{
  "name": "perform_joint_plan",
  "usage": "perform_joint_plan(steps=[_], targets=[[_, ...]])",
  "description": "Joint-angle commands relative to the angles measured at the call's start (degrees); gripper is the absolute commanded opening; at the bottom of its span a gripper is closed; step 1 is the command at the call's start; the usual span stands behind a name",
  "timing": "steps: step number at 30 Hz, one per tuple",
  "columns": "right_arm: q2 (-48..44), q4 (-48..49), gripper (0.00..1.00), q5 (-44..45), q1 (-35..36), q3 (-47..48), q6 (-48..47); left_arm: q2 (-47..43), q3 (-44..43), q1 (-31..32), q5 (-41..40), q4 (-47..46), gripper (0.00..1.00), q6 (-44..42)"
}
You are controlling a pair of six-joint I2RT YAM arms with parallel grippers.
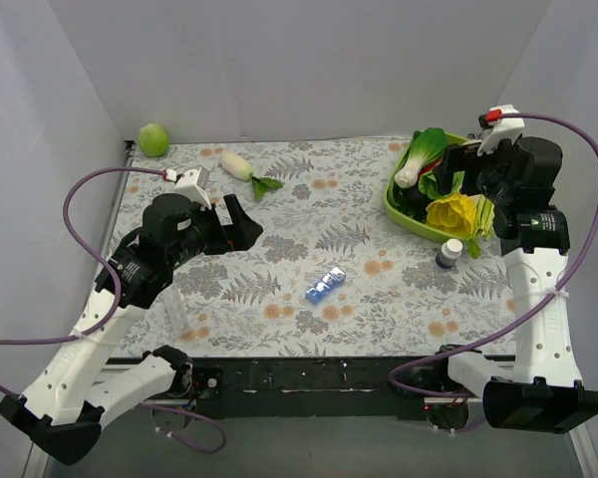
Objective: Sort the pills into containers
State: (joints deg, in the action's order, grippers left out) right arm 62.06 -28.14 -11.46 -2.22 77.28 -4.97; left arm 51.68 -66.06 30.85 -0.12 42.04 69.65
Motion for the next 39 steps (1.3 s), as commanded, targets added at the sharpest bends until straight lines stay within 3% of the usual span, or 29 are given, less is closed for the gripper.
perform_joint_plan(steps=[1, 3, 4, 7, 9, 10, 11, 14, 18, 26, 31, 39], targets=[[-2.73, 4.4, 0.98, -8.78, -0.15, -1.23, -7.04, -2.28, 0.49, -0.27, 4.6, -2.75, 0.98, -3.73], [-3.61, 3.45, 0.98, -18.02, -0.15, -3.44, -15.37, -3.42, 3.04, -0.26, 6.18, -4.06, 0.98, -4.43], [-4.14, -0.56, 0.98, -29.73, -0.15, -5.19, -25.51, -4.3, 3.92, -0.18, 6.36, -4.42, 0.98, -4.35], [-4.06, -8.75, 0.98, -47.35, 0.72, -8.79, -48.45, -4.83, 7.34, -0.18, 6.89, -4.69, 0.98, -3.47], [-3.36, -17.1, 0.96, -49.44, 5.44, -13.54, -60.71, -4.4, 9.18, -0.18, 6.98, -3.72, 0.98, -2.5], [-2.22, -19.21, 0.96, -44.83, 8.52, -14.86, -66.51, -4.13, 9.81, -0.18, 7.15, -3.55, 0.98, -1.63], [-1.6, -19.15, 0.96, -41.92, 14.99, -18.18, -71.09, -3.61, 10.51, -0.18, 7.41, -3.37, 0.98, -1.01], [1.12, -17.13, 0.96, -34.95, 24.06, -22.94, -78.23, -2.9, 14.11, -0.26, 10.13, -4.16, 0.98, -0.39], [6.74, -7.65, 0.95, -31.17, 30.33, -27.0, -81.94, -2.64, 18.68, -0.26, 13.04, -5.91, 0.98, -0.56], [23.53, -5.0, 0.92, -26.86, 39.3, -20.32, -82.92, -3.78, 24.83, -0.18, 13.13, -9.35, 0.98, 5.06], [28.8, -3.07, 0.91, -24.58, 41.85, -19.36, -82.83, -6.23, 26.69, -0.26, 11.55, -8.56, 0.98, 7.25], [34.08, -2.97, 0.81, -22.46, 42.65, -17.16, -82.04, -6.94, 27.48, -0.18, 10.76, -7.5, 0.98, 7.87]])
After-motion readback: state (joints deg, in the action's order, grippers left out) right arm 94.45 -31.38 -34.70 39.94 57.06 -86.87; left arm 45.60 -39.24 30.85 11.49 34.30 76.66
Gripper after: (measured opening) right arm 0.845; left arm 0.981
